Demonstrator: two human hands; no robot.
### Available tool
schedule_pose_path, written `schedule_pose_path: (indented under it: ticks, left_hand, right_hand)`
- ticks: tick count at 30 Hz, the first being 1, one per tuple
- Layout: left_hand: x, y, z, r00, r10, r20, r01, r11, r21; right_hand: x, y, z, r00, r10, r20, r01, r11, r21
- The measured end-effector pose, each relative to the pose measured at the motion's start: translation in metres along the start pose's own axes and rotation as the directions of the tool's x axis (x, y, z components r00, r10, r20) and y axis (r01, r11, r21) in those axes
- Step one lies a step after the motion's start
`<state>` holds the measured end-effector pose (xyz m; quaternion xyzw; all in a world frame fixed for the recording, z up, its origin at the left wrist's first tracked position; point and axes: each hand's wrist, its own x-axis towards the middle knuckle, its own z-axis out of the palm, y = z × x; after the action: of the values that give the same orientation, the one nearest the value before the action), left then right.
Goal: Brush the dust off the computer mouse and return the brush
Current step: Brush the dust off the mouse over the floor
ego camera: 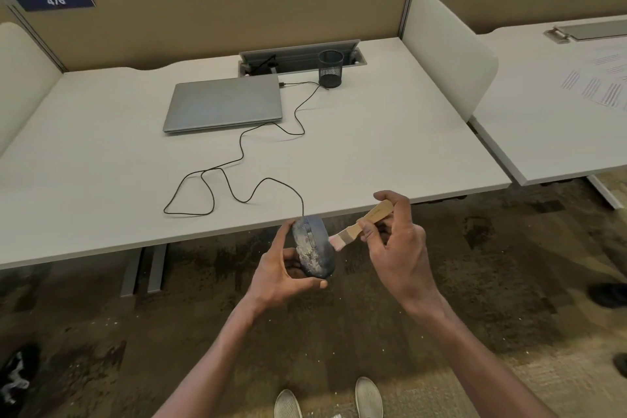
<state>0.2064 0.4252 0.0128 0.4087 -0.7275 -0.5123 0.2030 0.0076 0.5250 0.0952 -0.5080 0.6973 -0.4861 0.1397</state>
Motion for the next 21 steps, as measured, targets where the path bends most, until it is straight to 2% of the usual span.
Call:
schedule_pose_path:
  ticks: [8, 13, 18, 21]
  left_hand:
    - [0.0007, 0.0022, -0.0022, 1.0, -0.007, 0.002, 0.007, 1.0, -0.012]
    - [0.0021, 0.0024, -0.0023, 1.0, -0.017, -0.011, 0.017, 1.0, 0.01]
    - [0.0016, 0.0031, -0.0029, 0.999, -0.036, -0.006, 0.036, 0.999, 0.0]
    - [0.0027, 0.0047, -0.0037, 0.999, -0.033, -0.017, 0.033, 0.999, 0.004]
  right_hand:
    - [0.0045, 0.0061, 0.0022, 0.999, 0.038, 0.0, -0.038, 0.998, -0.056]
    - [0.0044, 0.0036, 0.0019, 1.0, 0.014, -0.004, -0.014, 1.0, 0.005]
    - [0.0043, 0.0072, 0.0033, 1.0, 0.011, -0.008, -0.011, 0.999, -0.042]
    - [0.0044, 0.0093, 0.0013, 1.0, -0.009, -0.011, 0.009, 1.0, -0.005]
